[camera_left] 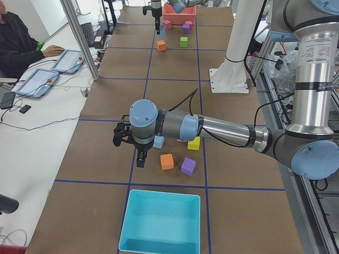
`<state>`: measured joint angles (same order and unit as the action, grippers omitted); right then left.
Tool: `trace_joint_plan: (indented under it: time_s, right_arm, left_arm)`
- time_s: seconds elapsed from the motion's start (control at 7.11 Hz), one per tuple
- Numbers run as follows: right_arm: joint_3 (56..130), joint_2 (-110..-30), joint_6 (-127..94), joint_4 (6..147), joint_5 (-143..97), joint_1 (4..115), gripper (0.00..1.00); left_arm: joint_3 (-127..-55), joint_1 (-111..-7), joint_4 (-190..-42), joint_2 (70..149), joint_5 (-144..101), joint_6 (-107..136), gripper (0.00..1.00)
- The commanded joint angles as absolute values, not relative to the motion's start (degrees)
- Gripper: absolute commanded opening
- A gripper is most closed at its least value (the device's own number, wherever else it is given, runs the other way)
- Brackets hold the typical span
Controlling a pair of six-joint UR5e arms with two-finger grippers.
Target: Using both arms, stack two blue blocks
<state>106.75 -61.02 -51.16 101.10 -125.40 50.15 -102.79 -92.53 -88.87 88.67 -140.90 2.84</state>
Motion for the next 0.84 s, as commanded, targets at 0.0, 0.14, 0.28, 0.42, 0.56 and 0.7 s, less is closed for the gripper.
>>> trace_joint_plan:
  time_s: [0.0, 0.14, 0.28, 0.42, 0.56, 0.7]
  right_arm:
    - [106.1, -55.8, -64.6, 101.1, -116.8, 38.4, 0.62]
    - [103.2, -54.2, -69.0, 97.9, -113.0, 34.5, 0.62]
    - [97.9, -52.1, -73.9, 91.6, -110.5, 31.6, 0.62]
    - [93.1, -50.0, -75.3, 88.6, -108.6, 30.0, 0.61]
    - [91.5, -49.7, -75.1, 88.3, -107.5, 29.4, 0.61]
    - [90.8, -49.2, -75.1, 88.3, -107.5, 29.0, 0.61]
  left_arm:
    - [-102.7, -92.5, -89.5, 88.6, -140.9, 3.4, 0.98]
    - [-103.3, -92.2, -89.2, 89.0, -140.8, 3.6, 0.98]
    - [-103.4, -89.0, -90.6, 89.6, -140.8, 6.1, 0.98]
    - [-103.1, -83.5, -96.6, 89.8, -140.0, 14.9, 0.98]
    - [-103.0, -77.6, -102.8, 89.9, -137.7, 24.1, 0.98]
    - [-103.1, -71.3, -108.2, 90.1, -134.0, 33.5, 0.98]
